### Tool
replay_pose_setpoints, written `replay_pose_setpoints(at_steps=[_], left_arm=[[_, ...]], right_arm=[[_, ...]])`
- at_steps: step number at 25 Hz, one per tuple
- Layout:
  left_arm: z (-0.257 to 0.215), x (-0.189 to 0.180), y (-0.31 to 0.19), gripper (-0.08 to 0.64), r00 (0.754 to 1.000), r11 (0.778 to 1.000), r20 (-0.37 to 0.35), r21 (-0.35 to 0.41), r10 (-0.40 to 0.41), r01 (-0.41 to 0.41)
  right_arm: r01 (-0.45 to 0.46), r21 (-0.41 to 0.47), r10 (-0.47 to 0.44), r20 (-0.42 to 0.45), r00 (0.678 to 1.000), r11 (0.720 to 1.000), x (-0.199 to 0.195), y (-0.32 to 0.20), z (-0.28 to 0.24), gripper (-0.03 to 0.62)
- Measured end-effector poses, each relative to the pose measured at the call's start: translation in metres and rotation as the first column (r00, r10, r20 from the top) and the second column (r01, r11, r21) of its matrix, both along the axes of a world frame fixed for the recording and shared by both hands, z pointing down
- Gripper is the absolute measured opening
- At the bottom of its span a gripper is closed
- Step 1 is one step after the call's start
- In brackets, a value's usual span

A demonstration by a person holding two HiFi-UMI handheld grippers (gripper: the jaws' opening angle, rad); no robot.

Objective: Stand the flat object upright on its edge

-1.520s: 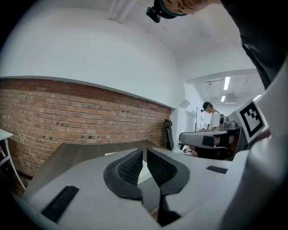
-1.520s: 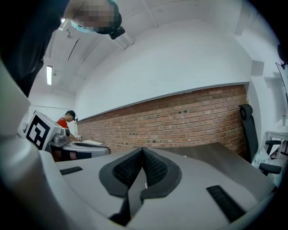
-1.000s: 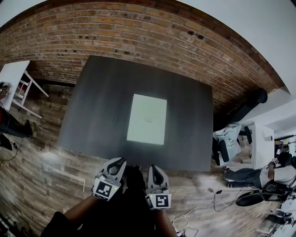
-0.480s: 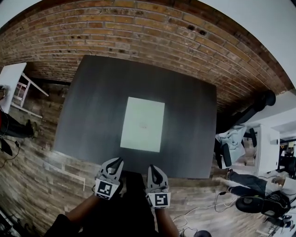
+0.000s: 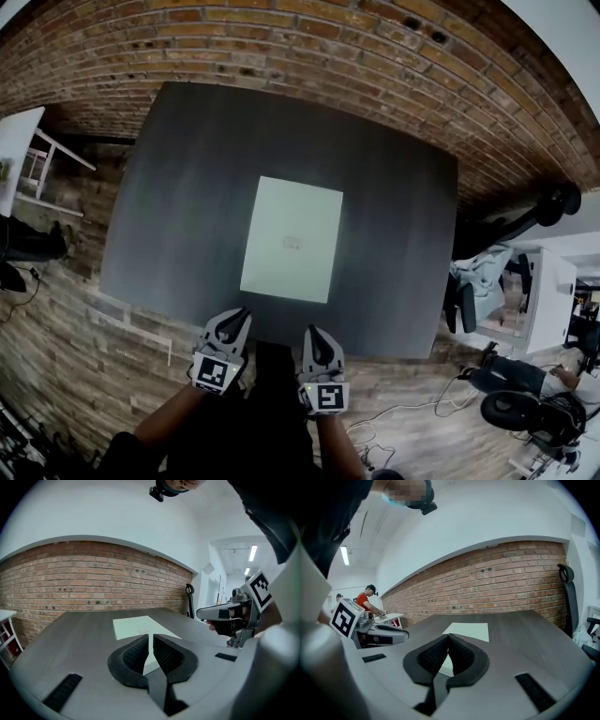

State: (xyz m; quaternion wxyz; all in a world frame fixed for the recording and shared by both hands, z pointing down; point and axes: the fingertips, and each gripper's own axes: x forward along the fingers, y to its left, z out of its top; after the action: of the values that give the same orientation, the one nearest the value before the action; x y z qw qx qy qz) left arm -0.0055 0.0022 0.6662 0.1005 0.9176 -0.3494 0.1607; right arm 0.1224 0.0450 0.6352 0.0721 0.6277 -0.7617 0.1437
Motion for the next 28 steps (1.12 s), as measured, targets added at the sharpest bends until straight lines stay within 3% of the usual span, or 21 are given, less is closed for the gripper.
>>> replay_pose_setpoints(at_steps=[8, 14, 15, 17, 19, 22, 28], left_arm=[[0.038, -0.009, -0.007, 0.054, 1.000, 1.000, 0.003, -0.028, -0.007, 0.007], [0.078, -0.014, -0.015, 0.055, 0.998, 0.998, 0.059, -0.069, -0.010, 0.014], [0.082, -0.016, -0.017, 0.055, 0.998, 0.997, 0.063, -0.073, -0.010, 0.015], [0.091, -0.020, -0.017, 0.055, 0.997, 0.996, 0.072, -0.085, -0.005, 0.011], [0.103, -0.021, -0.017, 0.062, 0.996, 0.994, 0.086, -0.111, -0.001, 0.010], [0.118, -0.021, -0.017, 0.127, 0.995, 0.990, 0.098, -0.144, 0.006, 0.008], [0.137, -0.025, -0.017, 0.147, 0.994, 0.985, 0.103, -0.172, 0.020, -0.002]], right_arm=[[-0.016, -0.093, 0.013, -0.033, 0.999, 0.996, 0.015, -0.003, 0.053, 0.026], [-0.032, -0.172, 0.027, -0.035, 0.999, 0.985, 0.024, -0.005, 0.090, 0.028], [-0.037, -0.189, 0.030, -0.036, 0.999, 0.981, 0.024, -0.004, 0.096, 0.037], [-0.040, -0.219, 0.033, -0.036, 0.999, 0.975, 0.023, -0.003, 0.108, 0.132], [-0.041, -0.241, 0.032, -0.040, 0.999, 0.970, 0.025, -0.002, 0.119, 0.148], [-0.042, -0.259, 0.032, -0.044, 0.999, 0.965, 0.029, -0.003, 0.133, 0.170], [-0.043, -0.296, 0.031, -0.045, 0.999, 0.954, 0.036, -0.004, 0.158, 0.197]])
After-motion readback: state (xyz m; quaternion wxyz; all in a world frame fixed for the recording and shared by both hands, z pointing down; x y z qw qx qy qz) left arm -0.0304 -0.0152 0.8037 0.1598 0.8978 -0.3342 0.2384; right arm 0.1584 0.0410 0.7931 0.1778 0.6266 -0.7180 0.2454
